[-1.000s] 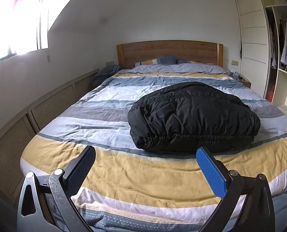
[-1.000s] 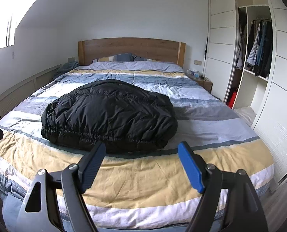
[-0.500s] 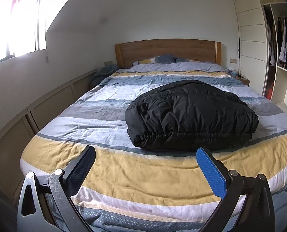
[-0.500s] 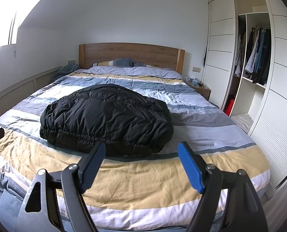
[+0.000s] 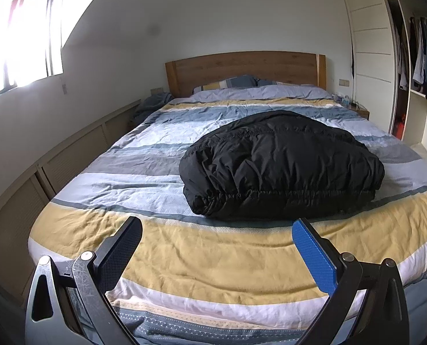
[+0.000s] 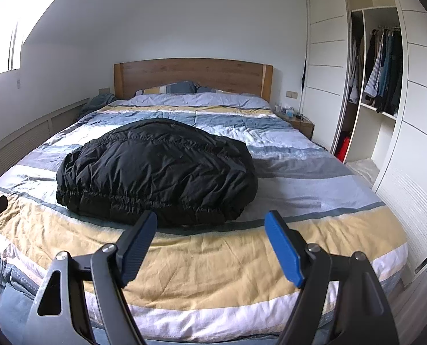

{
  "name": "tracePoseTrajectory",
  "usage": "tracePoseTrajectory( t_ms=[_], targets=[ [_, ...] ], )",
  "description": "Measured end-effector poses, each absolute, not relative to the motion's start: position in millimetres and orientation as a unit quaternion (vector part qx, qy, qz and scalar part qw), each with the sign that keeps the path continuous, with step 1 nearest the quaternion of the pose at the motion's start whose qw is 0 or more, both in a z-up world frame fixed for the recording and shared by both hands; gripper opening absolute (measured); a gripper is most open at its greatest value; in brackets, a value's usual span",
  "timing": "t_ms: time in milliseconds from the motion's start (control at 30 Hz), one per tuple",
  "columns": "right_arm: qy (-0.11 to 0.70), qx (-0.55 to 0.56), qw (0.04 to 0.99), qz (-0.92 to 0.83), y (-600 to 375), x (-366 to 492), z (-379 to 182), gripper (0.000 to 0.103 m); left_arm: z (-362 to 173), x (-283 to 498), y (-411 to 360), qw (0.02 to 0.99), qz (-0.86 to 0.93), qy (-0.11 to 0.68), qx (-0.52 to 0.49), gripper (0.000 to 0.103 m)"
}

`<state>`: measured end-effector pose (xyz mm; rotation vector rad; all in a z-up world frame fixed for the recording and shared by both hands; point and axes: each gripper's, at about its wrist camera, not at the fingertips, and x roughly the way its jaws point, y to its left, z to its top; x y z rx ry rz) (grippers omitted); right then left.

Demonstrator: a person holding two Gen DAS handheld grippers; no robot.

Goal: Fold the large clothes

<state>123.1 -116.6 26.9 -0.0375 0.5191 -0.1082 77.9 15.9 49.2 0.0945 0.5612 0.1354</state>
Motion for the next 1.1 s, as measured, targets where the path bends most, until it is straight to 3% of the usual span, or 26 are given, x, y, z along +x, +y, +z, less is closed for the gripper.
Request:
tracePoseTrajectory(
  t_ms=[1100],
  targets=[
    [0.299,-0.007,0.952,-0.059,-127,144,-7,0.077,25,99,16,0.949,0.063,0.307,0.035,0.102]
  ],
)
